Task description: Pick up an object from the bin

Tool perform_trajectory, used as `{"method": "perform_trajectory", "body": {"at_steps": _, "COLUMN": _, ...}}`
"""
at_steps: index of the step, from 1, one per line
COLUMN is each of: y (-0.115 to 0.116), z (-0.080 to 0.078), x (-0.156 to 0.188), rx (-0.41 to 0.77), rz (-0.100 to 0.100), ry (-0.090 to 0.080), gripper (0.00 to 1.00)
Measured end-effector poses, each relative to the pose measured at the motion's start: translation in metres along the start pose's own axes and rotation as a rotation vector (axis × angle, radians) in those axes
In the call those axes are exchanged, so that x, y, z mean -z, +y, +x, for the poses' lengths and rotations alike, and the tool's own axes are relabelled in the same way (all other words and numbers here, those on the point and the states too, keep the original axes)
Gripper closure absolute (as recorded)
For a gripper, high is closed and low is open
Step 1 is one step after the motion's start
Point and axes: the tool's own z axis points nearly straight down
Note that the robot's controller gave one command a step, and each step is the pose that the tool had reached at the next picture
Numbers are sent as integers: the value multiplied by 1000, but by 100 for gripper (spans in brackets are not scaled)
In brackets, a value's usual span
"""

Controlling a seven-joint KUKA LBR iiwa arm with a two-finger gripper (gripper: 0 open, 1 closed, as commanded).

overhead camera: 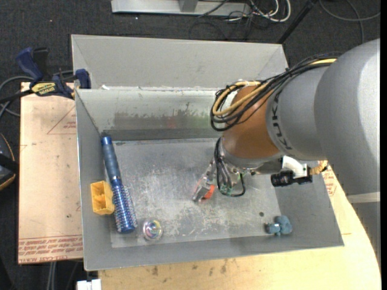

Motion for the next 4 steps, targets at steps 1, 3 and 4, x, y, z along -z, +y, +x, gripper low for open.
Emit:
{"method": "perform_trajectory", "body": {"at_steps": 1, "y": 1, "z": -1, "x": 34, "rx": 2, "rz": 4, "ry": 2, "gripper": 100}}
{"method": "perform_trajectory", "body": {"at_steps": 3, "y": 2, "z": -4, "x": 113, "rx": 4, "rz": 2, "ry": -1, "gripper": 100}}
{"method": "perform_trajectory", "body": {"at_steps": 4, "y": 3, "z": -5, "x": 115, "rx": 6, "rz": 6, "ry": 4, "gripper": 100}}
